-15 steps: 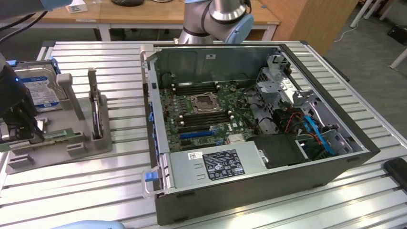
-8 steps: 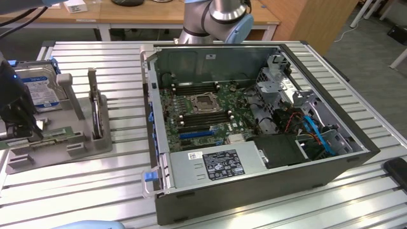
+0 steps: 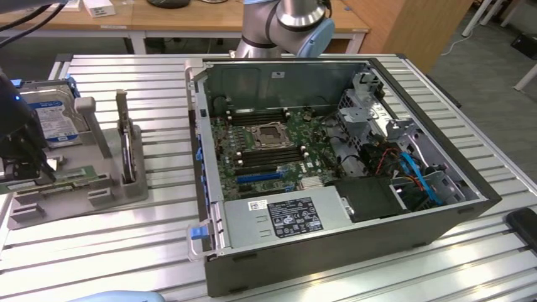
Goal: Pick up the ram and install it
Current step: 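Pick up the ram and move it above insertion slot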
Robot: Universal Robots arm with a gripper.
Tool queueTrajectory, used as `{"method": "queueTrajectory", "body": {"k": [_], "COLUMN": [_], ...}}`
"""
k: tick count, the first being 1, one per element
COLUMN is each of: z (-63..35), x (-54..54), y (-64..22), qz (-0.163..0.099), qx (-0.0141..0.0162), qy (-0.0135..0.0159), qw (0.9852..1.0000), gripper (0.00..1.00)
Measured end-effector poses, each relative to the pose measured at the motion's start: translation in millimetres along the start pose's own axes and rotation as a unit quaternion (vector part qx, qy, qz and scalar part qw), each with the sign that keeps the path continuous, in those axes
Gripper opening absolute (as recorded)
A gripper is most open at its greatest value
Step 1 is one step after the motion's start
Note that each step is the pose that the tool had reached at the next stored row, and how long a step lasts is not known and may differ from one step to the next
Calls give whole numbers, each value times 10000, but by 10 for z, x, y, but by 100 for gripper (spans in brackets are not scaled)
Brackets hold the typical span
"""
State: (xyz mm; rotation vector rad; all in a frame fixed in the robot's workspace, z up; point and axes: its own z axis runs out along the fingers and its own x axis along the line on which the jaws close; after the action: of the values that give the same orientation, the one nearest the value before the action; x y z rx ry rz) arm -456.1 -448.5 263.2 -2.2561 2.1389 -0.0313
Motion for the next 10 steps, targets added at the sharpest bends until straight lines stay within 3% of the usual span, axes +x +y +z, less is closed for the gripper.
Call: {"method": "queueTrajectory", "body": {"k": [10], "z": [-111], "x": [0], "y": [-11], "qz": [158], "qx": [-8], "qy": [6], "qw": [9999], "gripper": [14]}}
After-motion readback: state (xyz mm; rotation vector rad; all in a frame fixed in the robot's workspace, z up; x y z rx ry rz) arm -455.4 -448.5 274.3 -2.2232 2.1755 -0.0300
